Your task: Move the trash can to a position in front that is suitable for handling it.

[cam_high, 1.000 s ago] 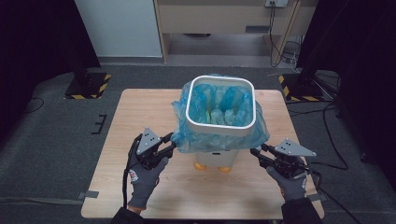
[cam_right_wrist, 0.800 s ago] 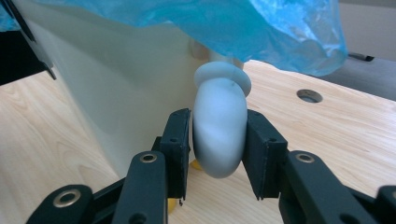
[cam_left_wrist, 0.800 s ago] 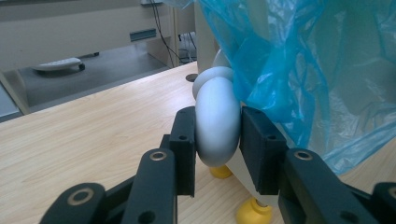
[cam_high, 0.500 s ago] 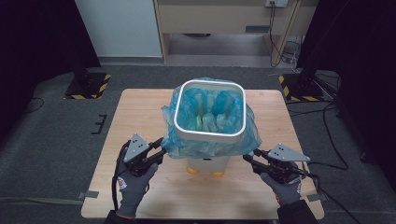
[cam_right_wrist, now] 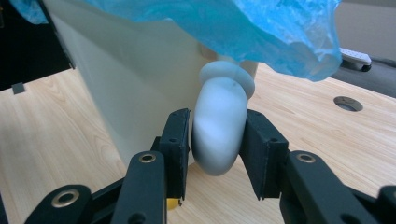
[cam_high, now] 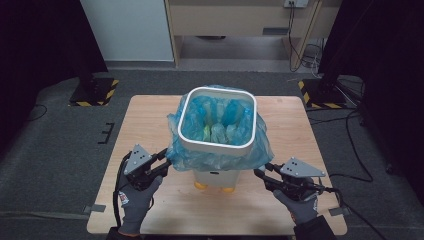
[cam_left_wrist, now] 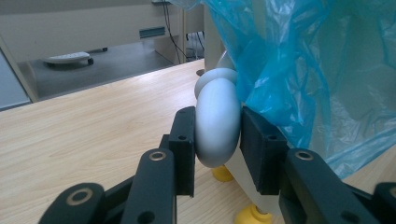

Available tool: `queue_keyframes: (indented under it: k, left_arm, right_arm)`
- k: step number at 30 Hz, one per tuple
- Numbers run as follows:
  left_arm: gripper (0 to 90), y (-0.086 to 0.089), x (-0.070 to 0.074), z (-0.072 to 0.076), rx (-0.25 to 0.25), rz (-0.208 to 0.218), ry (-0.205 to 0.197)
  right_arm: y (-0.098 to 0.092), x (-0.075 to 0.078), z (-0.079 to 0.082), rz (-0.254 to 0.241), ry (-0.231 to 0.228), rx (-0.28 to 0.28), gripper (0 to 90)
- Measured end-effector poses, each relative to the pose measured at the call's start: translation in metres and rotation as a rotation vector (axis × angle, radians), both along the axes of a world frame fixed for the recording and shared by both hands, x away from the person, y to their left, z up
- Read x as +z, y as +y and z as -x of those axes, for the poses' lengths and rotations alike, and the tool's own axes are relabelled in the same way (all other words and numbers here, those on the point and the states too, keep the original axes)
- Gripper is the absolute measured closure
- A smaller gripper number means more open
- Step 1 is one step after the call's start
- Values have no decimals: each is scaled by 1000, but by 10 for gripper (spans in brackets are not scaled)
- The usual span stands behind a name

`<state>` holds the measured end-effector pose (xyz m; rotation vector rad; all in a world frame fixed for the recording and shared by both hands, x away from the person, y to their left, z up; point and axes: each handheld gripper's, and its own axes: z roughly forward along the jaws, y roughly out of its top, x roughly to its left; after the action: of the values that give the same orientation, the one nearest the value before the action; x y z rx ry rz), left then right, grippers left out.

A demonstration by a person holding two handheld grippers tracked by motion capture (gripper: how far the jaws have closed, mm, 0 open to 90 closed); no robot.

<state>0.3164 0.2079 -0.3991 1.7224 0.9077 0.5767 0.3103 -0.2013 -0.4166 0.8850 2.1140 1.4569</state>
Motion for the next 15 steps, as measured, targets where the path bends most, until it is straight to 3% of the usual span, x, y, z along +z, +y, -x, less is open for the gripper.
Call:
queue_keyframes:
  k: [7,15]
  left_arm:
    - [658,5,-1,-2,4,9,1]
    - [652,10,0,-4,15,7,7]
  right_arm:
    - [5,-1,2,-28,12,11,637]
    - [12,0,4,-17,4,25,633]
